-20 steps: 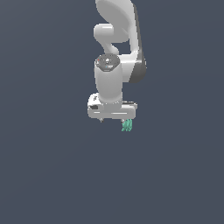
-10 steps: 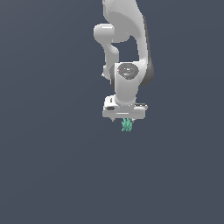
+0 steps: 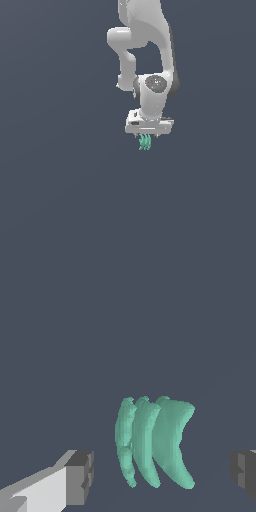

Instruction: Pick up the object and move it to a goal position.

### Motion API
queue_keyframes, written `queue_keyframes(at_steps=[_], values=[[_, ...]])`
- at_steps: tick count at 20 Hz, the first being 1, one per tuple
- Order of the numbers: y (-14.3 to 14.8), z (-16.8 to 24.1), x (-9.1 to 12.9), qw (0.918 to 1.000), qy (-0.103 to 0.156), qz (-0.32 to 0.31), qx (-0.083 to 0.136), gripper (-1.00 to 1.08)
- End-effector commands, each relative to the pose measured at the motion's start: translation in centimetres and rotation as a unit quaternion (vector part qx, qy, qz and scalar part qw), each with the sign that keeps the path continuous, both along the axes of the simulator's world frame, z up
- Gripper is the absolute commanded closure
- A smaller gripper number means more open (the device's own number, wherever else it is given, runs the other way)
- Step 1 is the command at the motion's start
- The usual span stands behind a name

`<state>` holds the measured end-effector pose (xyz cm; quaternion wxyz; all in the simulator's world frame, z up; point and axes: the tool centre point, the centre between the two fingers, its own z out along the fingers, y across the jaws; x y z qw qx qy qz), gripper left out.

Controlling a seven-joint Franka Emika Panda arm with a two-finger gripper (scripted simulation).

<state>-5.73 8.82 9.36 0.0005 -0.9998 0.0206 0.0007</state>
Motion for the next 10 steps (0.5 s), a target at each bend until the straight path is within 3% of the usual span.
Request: queue_keyframes(at_steps=[1,10], values=[[0.0,0.0,0.0,1.0000,0.000,0.000,0.000,-0.92],[0.0,-3.2,-0.2,1.0000,-0.001,-0.001,0.000,-0.92]])
